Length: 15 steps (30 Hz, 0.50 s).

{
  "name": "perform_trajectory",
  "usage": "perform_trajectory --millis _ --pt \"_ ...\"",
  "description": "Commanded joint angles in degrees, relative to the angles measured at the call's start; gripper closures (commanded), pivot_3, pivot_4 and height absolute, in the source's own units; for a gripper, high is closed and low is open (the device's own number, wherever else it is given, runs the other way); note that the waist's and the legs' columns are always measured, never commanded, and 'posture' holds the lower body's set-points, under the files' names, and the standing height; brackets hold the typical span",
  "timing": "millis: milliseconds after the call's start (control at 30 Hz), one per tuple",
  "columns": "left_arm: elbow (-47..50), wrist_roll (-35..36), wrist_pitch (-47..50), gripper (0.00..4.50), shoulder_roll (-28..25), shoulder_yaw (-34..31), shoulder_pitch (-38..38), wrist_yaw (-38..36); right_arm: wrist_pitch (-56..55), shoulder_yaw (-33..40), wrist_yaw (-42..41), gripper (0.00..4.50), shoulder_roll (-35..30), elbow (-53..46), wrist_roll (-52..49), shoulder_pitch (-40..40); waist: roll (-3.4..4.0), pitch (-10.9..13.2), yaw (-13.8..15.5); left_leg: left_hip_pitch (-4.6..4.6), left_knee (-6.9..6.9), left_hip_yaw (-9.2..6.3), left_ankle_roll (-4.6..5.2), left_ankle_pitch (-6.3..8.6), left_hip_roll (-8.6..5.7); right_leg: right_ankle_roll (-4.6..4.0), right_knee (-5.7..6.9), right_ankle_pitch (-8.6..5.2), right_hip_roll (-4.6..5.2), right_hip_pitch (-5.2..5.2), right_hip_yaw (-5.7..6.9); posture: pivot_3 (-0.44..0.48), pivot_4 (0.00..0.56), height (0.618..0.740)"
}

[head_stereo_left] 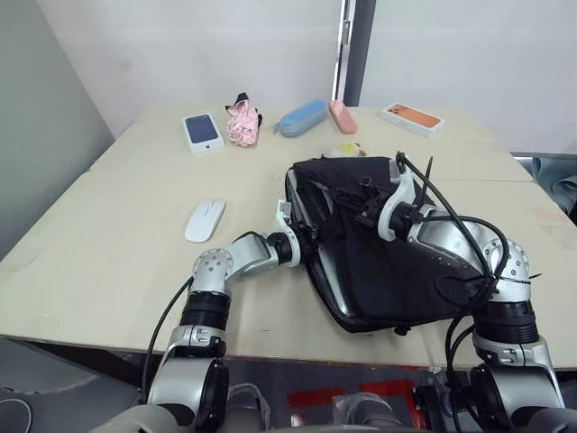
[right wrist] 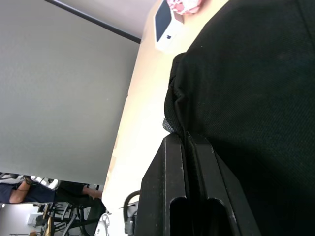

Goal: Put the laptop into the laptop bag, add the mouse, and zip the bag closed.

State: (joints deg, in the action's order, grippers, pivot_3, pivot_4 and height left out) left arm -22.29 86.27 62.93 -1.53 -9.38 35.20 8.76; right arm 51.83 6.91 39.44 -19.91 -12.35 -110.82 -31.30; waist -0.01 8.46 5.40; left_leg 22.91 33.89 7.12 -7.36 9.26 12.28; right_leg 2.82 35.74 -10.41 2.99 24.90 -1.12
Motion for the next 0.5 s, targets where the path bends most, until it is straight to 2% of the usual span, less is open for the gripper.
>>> perform_trajectory --millis 33,267,500 --pt "-0.12 -0.74 0.76 4.20 2.11 -1.18 2.55 -3.53 -2.02 0.09 0.48 4.47 0.94 -3.78 -2.18 -2.43 0.00 0.00 0.02 0.00 0.01 0.00 0.00 0.00 -0.01 0.01 0.00 0.00 0.01 0.00 0.00 0.000 0.150 0.740" --pt "-1.98 -2.82 2.29 4.20 4.62 -3.32 4.72 -5.69 -2.18 0.11 0.91 4.47 1.22 -3.84 -2.18 -2.80 0.00 0.00 0.07 0.04 0.02 -0.02 0.01 0.00 -0.08 0.04 -0.03 0.02 0.10 0.00 0.03 0.000 0.150 0.740" --pt "-4.08 -4.93 4.35 4.20 4.98 -5.57 6.81 -7.82 -2.12 0.05 0.60 4.47 0.52 -4.04 -2.18 -2.69 0.00 0.00 0.07 0.05 0.02 -0.04 0.04 0.00 -0.08 0.04 -0.05 0.02 0.11 0.00 0.05 0.000 0.150 0.740"
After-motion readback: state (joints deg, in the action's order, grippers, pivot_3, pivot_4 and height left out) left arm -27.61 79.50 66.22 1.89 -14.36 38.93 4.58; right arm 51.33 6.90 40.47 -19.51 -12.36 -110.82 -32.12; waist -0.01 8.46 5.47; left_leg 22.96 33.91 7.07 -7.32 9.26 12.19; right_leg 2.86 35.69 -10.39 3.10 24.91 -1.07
